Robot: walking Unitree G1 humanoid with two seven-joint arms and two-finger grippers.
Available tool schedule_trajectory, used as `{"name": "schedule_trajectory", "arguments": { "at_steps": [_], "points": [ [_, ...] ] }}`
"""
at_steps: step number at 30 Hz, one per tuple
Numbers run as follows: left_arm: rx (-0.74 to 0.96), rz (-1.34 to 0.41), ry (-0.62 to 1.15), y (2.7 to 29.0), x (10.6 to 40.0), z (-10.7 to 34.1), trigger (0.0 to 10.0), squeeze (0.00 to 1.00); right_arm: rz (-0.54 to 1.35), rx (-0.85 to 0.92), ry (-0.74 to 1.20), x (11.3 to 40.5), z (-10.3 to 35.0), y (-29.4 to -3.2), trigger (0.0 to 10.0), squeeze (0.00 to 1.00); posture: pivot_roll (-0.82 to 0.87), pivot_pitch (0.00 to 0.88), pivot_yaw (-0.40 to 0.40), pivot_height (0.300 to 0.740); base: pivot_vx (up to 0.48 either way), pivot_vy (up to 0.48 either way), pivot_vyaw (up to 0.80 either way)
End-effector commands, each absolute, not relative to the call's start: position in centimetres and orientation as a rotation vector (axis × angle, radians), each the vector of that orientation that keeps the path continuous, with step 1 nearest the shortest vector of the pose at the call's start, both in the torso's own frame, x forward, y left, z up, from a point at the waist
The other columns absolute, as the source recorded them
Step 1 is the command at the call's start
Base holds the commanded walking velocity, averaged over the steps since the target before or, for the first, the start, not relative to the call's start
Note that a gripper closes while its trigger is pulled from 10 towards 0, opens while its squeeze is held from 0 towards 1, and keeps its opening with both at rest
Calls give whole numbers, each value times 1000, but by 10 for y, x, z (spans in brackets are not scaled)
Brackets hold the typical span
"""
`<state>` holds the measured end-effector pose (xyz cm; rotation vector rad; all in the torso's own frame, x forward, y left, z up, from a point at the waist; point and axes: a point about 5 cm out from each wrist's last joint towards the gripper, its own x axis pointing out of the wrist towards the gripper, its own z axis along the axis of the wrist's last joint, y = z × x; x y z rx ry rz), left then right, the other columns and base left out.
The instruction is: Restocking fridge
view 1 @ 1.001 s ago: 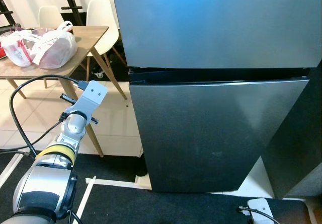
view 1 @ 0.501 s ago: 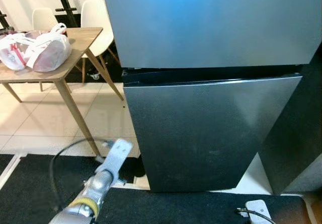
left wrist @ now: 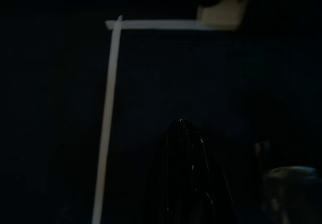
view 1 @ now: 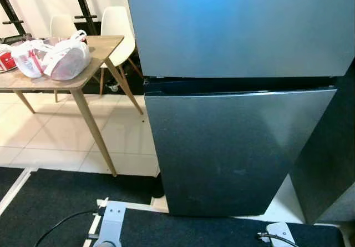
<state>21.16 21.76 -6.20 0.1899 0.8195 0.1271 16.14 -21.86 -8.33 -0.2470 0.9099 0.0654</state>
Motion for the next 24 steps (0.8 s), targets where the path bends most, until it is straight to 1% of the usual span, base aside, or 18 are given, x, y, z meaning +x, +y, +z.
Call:
{"name": "schedule_trajectory", "arguments": {
  "at_steps": [1,6,13,24],
  "points": [
    [177,135,827,215,210,-64,10000,0,83,-256,914,162,-84,-217,10000,0,-57,48,27,726,0,0,0],
    [189,111,800,212,214,-61,10000,0,88,-264,912,166,-83,-216,10000,0,-57,48,27,726,0,0,0],
    [206,67,773,205,222,-57,10000,0,83,-266,920,163,-84,-216,10000,0,-58,40,29,726,313,0,0],
    [208,52,770,203,223,-57,10000,0,75,-266,935,158,-86,-218,10000,0,-62,45,38,726,332,0,0]
  ]
}}
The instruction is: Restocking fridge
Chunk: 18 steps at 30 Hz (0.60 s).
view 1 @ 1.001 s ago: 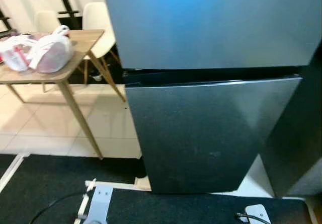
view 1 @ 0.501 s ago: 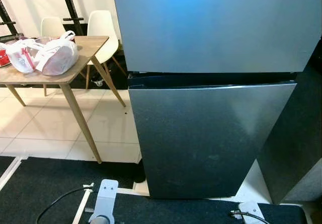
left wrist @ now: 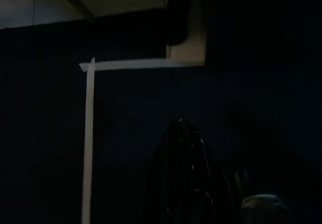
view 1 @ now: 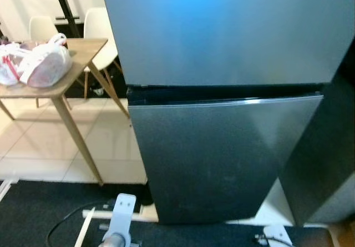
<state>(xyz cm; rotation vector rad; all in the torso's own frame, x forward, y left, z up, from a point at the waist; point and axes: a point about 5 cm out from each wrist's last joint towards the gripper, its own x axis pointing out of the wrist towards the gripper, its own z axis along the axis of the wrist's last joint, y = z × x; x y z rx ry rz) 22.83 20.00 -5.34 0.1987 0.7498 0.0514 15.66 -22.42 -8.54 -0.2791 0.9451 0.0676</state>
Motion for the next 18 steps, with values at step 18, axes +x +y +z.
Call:
{"name": "schedule_trajectory", "arguments": {
  "at_steps": [18],
  "points": [
    [375,-401,598,153,237,-44,10000,0,47,-253,968,147,-90,-221,10000,0,-68,54,48,726,88,0,0]
  ]
}}
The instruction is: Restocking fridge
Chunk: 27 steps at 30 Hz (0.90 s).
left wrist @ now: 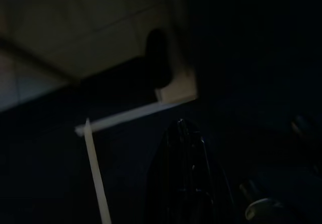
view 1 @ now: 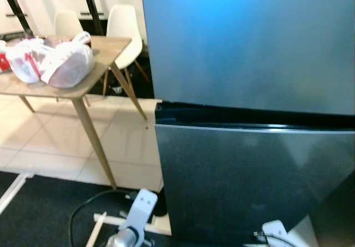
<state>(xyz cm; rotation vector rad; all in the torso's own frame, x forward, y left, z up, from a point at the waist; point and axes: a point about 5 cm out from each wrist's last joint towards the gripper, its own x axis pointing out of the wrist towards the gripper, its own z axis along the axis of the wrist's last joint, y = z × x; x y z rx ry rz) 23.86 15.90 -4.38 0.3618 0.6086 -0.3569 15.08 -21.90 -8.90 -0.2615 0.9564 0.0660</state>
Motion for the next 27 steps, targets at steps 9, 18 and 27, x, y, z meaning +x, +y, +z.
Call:
{"name": "schedule_trajectory", "arguments": {
  "at_steps": [9,18,27],
  "points": [
    [506,-614,485,130,261,-24,10000,0,40,-254,977,144,-91,-222,10000,0,-70,62,45,726,0,0,0],
    [686,-418,376,160,323,29,10000,0,35,-249,967,148,-90,-221,10000,0,-72,60,46,726,0,0,0],
    [746,-145,306,206,347,67,10000,0,31,-246,964,152,-89,-222,10000,0,-70,62,44,726,0,0,0]
  ]
}}
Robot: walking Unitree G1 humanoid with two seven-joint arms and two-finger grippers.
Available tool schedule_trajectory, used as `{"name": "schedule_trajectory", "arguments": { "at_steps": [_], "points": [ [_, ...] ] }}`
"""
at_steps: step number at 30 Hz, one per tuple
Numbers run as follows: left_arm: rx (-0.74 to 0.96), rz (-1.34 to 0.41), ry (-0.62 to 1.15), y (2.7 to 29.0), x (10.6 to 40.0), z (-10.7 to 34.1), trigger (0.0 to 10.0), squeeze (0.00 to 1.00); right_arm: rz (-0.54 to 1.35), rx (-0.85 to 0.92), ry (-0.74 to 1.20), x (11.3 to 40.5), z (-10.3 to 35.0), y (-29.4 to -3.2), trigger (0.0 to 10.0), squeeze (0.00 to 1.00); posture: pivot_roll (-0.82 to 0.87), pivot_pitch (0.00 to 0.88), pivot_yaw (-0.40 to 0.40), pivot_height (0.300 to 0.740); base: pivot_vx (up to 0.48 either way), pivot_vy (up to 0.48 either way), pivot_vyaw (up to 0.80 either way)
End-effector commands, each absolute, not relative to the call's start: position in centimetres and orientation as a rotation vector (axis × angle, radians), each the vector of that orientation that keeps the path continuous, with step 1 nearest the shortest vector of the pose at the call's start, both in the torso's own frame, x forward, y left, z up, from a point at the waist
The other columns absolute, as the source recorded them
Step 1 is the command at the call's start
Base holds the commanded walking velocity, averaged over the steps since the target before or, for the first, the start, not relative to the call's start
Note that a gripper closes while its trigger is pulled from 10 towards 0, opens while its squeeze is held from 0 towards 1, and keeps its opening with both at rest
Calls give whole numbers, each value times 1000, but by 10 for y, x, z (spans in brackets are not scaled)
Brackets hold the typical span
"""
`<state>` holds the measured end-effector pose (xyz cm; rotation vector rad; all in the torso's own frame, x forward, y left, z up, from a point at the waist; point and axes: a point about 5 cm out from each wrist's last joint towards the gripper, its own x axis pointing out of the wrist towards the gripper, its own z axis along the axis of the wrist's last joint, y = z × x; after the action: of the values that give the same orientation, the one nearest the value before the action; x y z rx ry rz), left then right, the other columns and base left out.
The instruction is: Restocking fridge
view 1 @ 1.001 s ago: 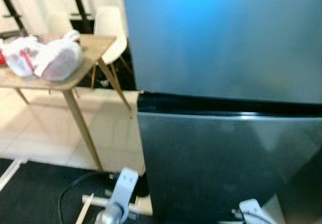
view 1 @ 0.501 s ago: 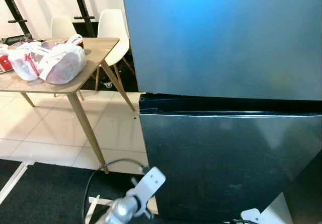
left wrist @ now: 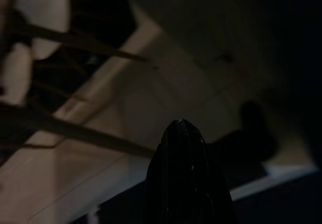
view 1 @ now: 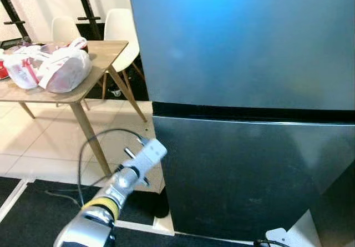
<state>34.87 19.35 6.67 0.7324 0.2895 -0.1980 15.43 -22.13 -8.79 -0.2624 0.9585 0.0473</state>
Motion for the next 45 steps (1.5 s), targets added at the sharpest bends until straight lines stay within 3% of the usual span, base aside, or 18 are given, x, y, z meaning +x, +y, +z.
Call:
{"name": "schedule_trajectory", "arguments": {
  "at_steps": [1,5,8,9,12,16,23,32,45],
  "points": [
    [741,-94,289,214,349,72,10000,0,30,-245,964,152,-89,-223,10000,0,-70,62,44,726,0,0,0],
    [725,-80,286,217,349,73,10000,0,31,-244,963,152,-89,-222,10000,0,-70,62,44,726,0,0,0],
    [667,-164,345,208,338,54,10000,0,40,-243,969,150,-90,-221,10000,0,-69,64,49,726,0,0,0],
    [605,-242,415,199,323,33,10000,0,46,-239,974,148,-91,-219,10000,0,-69,62,54,726,0,0,0],
    [495,-249,536,195,301,6,10000,0,47,-233,977,146,-92,-217,10000,0,-68,60,56,726,0,0,0],
    [297,-103,740,201,253,-38,10000,0,43,-229,985,144,-93,-217,10000,0,-66,51,47,726,0,0,0],
    [158,27,883,203,206,-69,10000,0,51,-253,978,149,-91,-219,10000,0,-68,19,13,726,0,0,0],
    [118,31,859,191,202,-72,10000,0,92,-322,949,168,-80,-231,10000,0,-58,5,-50,726,0,0,0],
    [154,-14,844,182,207,-70,10000,0,81,-315,940,173,-77,-235,10000,0,-60,6,-41,726,0,0,0]
  ]
}}
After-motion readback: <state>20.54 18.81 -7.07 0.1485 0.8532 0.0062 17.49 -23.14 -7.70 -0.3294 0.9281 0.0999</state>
